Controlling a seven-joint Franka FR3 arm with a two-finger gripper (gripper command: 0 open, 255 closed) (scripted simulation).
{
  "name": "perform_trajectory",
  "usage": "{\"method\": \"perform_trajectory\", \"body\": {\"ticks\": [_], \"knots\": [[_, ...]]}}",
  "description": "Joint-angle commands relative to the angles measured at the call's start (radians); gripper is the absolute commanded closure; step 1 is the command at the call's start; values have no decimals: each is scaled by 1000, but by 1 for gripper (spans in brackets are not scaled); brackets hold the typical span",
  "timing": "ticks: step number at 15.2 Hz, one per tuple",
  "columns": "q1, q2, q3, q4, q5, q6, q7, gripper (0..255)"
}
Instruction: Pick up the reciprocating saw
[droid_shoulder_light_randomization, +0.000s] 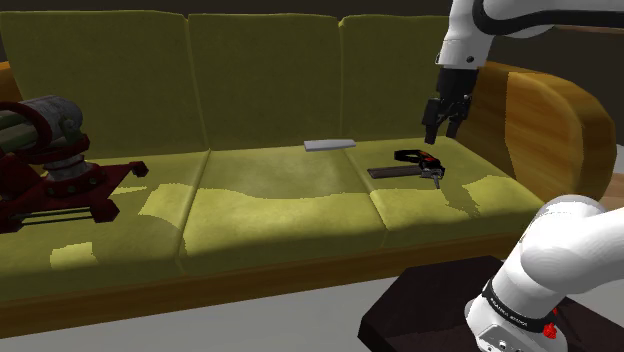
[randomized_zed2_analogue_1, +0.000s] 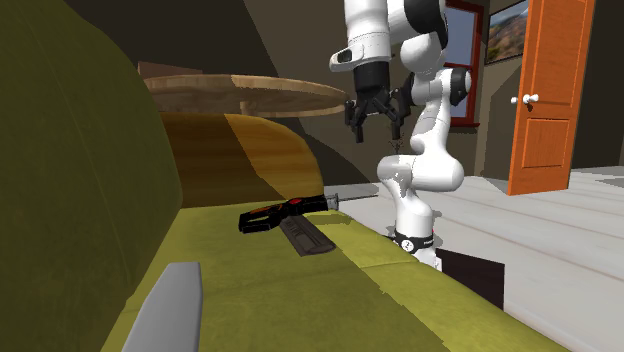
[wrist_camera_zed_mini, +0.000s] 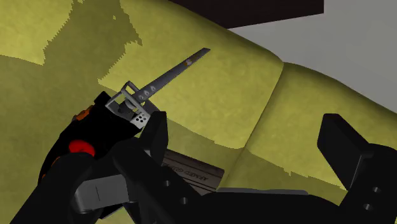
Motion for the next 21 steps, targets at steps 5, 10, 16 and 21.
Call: {"method": "perform_trajectory", "body": {"ticks": [5,10,16,21], "knots": [[-61,89,-12,-24,-37,90,78,0],[-137,205,-35,-39,-84,194,179,0],[-227,345,-72,-38,-142,302,304,0],[-253,397,-89,-66,-161,373,343,0]]}}
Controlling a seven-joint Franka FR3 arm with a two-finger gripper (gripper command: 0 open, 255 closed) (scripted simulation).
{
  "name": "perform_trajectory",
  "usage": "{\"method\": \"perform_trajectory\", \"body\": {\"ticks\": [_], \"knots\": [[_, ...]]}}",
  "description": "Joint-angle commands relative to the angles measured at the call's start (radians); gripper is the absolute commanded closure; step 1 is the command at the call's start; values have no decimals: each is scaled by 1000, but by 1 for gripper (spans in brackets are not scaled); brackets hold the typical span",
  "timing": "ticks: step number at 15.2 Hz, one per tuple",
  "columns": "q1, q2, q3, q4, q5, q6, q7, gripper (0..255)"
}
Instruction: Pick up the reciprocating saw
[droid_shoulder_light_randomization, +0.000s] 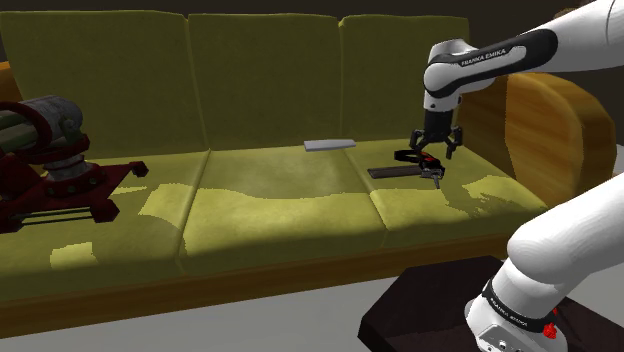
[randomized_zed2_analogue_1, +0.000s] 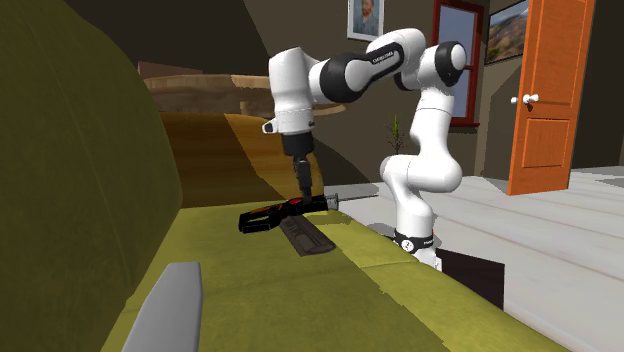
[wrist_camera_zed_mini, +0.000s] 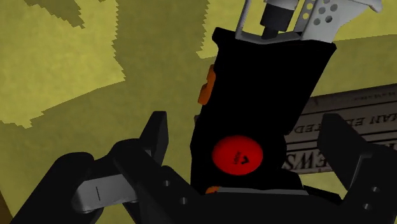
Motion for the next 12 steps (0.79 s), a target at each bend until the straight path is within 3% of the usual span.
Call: {"method": "perform_trajectory", "body": {"ticks": [1,6,7,12], "knots": [[-2,10,-2,-23,-2,33,5,0],[-2,27,-5,-58,-3,84,7,0],[-2,26,-5,-56,-3,82,7,255],[-2,26,-5,-56,-3,81,6,255]]}}
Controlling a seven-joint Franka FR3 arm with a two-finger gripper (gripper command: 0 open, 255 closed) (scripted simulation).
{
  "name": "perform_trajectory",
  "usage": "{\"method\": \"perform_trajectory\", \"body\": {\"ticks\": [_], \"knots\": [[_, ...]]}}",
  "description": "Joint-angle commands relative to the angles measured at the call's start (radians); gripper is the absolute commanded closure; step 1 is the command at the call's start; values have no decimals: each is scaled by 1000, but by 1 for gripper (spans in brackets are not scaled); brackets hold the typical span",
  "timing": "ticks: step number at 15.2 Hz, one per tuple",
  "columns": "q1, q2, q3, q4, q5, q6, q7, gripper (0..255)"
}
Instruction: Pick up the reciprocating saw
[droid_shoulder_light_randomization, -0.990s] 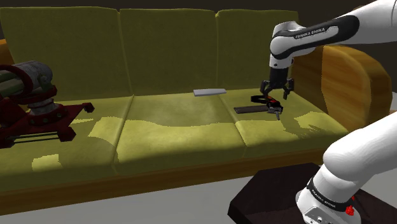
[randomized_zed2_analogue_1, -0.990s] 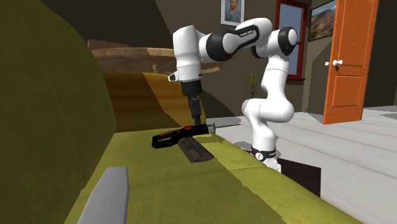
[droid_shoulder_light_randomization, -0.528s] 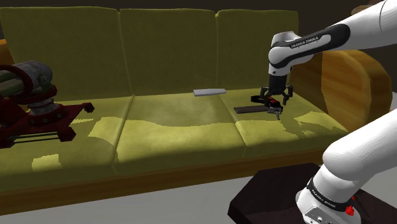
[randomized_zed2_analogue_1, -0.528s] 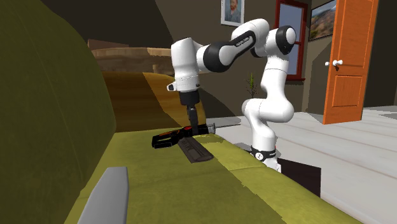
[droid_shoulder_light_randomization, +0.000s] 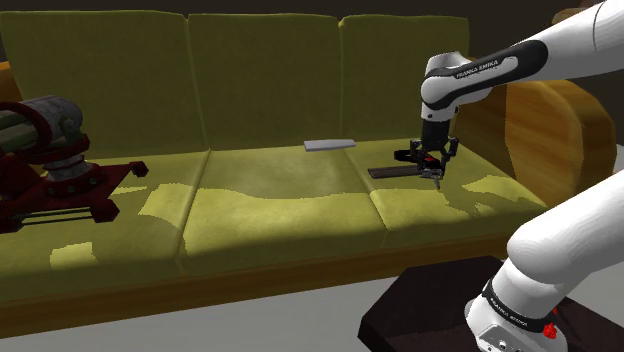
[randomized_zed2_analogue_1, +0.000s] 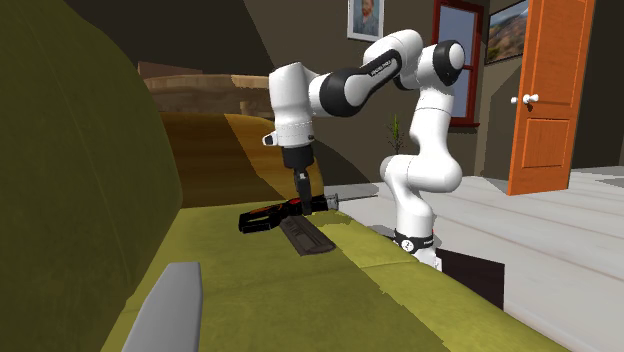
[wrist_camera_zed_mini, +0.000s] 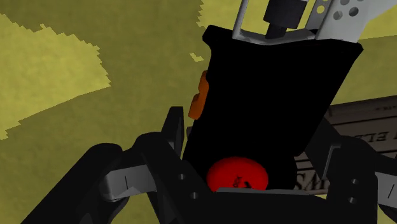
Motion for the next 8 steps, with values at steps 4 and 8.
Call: {"method": "perform_trajectory", "body": {"ticks": [4,8], "knots": [[0,1,0,-2,0,3,0,255],[1,-18,4,36,1,-55,-1,255]]}}
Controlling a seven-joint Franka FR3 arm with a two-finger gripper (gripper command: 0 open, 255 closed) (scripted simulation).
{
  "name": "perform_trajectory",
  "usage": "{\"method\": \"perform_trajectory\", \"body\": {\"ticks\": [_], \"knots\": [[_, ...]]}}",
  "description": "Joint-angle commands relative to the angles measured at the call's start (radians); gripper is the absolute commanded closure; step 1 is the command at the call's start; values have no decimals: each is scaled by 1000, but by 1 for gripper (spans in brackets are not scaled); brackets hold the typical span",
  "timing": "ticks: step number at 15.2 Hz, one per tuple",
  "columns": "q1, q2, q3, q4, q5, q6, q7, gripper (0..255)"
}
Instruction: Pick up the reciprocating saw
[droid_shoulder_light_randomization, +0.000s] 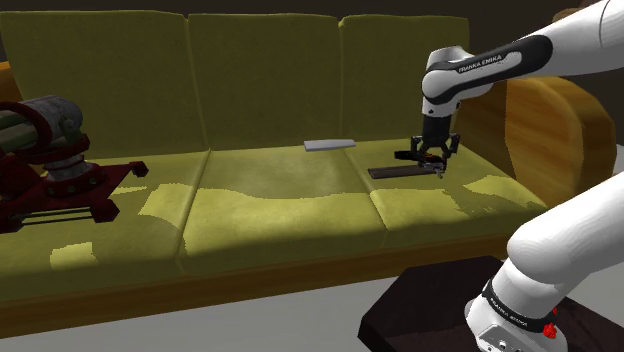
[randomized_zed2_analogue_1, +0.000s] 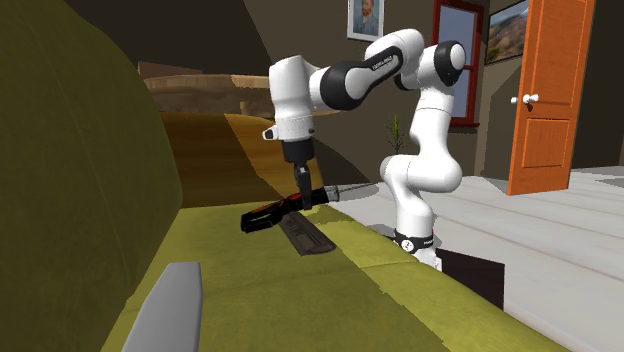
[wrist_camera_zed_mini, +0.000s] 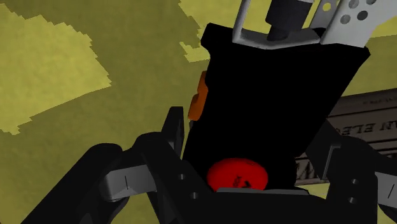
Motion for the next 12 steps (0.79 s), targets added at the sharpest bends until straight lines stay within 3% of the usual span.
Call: {"method": "perform_trajectory", "body": {"ticks": [1,12], "knots": [[-1,-8,0,22,0,-29,-3,255],[1,-35,9,136,4,-171,-9,255]]}}
